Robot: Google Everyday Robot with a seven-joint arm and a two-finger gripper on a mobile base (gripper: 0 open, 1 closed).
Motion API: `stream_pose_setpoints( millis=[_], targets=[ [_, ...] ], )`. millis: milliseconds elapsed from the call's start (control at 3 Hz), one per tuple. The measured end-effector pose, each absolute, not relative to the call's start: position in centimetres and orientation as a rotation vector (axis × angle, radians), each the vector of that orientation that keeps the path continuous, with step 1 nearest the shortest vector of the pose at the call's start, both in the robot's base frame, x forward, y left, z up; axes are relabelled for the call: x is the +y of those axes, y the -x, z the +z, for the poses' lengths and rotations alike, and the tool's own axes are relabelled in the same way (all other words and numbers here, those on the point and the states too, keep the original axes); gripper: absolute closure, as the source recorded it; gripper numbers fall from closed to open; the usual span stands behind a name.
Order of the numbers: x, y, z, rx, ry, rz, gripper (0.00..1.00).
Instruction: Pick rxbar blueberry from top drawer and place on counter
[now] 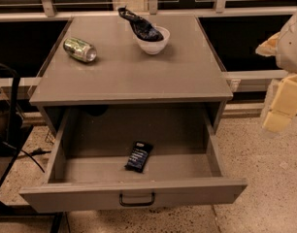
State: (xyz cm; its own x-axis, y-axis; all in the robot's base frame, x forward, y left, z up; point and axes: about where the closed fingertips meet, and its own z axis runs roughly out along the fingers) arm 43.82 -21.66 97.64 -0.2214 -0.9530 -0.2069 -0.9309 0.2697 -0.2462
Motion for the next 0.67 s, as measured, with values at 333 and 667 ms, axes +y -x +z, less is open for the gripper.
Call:
stream_pose_setpoints(
  millis=[333, 667],
  targets=[
    [-21.52, -43.91, 97.57, 2.215, 1.734, -0.100, 0.00],
    [-20.63, -44.43, 97.15, 2.111, 1.793, -0.103, 0.00]
  ],
)
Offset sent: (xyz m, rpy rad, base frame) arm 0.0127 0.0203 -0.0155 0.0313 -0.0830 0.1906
